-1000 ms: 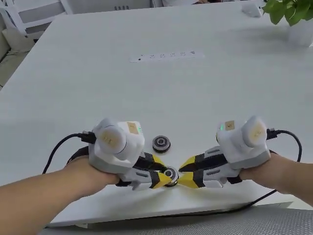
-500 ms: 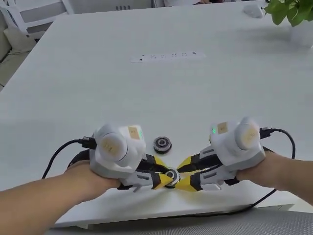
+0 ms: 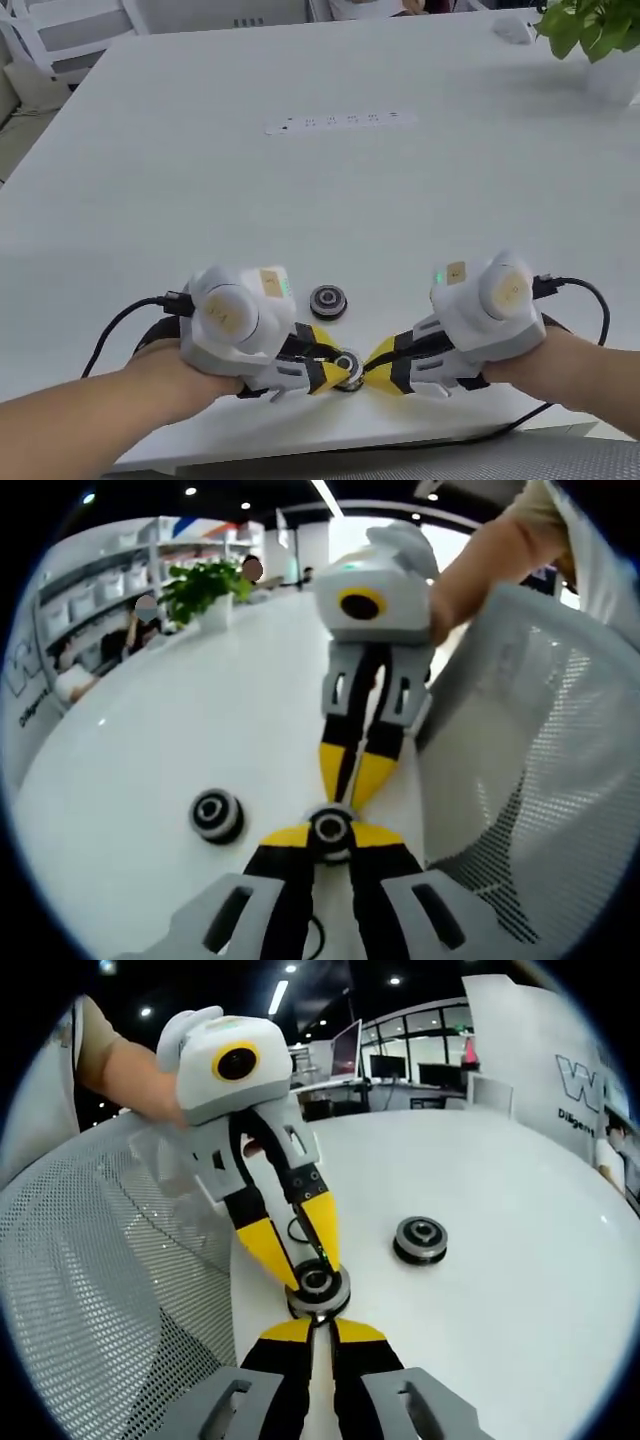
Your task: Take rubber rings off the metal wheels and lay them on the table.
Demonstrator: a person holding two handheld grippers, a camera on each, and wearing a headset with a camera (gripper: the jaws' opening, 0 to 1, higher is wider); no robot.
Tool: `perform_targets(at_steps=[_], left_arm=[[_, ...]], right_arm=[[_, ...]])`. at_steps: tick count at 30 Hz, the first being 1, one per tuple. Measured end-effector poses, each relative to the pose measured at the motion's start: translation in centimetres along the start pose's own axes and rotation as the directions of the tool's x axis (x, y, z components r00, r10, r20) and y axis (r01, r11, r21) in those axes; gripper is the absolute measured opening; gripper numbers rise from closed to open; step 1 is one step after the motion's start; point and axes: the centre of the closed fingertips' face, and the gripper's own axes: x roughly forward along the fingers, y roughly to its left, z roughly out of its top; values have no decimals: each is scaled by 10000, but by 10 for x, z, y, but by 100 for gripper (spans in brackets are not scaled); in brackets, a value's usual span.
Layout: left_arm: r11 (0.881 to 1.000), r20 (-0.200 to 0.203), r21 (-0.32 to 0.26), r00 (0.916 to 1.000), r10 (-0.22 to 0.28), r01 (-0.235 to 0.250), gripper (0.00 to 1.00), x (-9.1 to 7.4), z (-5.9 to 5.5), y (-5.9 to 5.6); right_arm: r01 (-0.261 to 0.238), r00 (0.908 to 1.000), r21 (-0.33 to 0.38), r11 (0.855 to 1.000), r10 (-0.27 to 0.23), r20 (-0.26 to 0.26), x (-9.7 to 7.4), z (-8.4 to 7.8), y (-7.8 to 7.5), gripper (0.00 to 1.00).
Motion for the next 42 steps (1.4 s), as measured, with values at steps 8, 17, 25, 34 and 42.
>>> perform_targets(at_steps=[8,17,25,34,42], left_arm=[[10000,-29,81,10000,35,-35,14,0,0,0],[9998,-83,151,9998,158,-156,13,-1,-1,1],[9998,-131,50,9997,185,-184,13,-1,-2,1],[9996,-241,-51,9993,280,-281,12,-1,-2,1],[9993,-373,-58,9986,369,-371,12,-1,-2,1]], right_arm=[[154,9999,703,9974,-154,-7,0,0,-3,0],[140,9968,2463,9691,-330,731,-7,6,-7,0],[-83,9907,3762,9265,-434,1288,-13,11,-9,0],[-351,9892,4446,8950,-322,1428,-12,16,-7,0],[-462,9889,4507,8915,-231,1469,-12,17,-3,0]])
